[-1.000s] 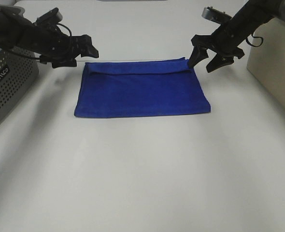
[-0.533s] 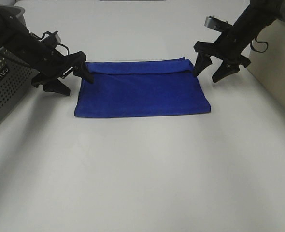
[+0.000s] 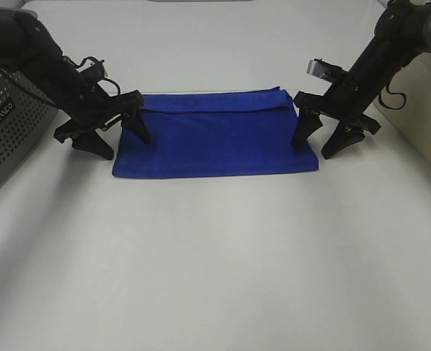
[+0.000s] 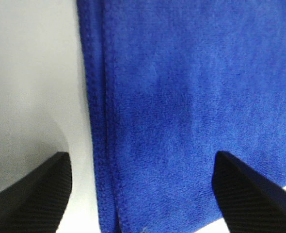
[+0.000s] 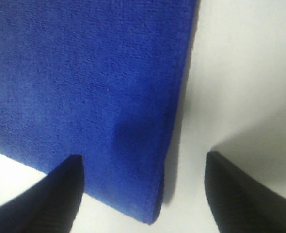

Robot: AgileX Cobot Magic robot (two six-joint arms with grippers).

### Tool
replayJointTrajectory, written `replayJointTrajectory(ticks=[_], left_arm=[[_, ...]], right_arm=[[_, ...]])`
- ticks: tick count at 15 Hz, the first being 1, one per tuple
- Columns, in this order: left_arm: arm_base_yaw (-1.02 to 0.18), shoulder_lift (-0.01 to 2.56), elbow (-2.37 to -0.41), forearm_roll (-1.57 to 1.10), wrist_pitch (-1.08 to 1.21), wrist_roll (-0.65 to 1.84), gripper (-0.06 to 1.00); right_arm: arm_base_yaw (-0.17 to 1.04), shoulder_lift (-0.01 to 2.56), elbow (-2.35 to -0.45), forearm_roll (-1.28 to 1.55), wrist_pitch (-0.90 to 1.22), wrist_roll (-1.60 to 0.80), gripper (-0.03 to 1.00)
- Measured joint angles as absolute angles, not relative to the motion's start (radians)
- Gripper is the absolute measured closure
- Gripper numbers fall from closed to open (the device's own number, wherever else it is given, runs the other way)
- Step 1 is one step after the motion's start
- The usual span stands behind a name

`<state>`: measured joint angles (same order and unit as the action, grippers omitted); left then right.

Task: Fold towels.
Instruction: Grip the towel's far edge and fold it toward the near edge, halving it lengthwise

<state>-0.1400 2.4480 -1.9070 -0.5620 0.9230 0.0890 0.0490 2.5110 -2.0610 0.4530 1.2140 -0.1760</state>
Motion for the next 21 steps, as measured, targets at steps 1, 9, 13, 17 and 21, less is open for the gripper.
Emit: replayJointTrajectory(ticks=[1,9,13,17,21], left_arm=[[-0.156,2.448,-1.908,-0.557,0.923,0.061,0.22],[-0.194,2.461,-1.917,-0.523,0.977,0.007,0.74],[-0.191,2.413,-1.917,-0.485,1.048,0.006,0.93],[-0.191,2.347,-1.851,-0.441,1.127,0.006,0.93],[-0.203,2.199,-1.582,-0.442,1.099,0.006,0.93]], right_arm=[[0.049,2.511,-2.06,0.464,1.214,-0.183,0.27],[0.069,2.53,-2.059,0.508,1.214,-0.171,0.95],[0.062,2.486,-2.03,0.486,1.21,-0.164,0.95],[0.062,2.334,-1.819,0.479,1.21,-0.168,0.95],[0.062,2.158,-1.506,0.48,1.201,-0.175,0.95]])
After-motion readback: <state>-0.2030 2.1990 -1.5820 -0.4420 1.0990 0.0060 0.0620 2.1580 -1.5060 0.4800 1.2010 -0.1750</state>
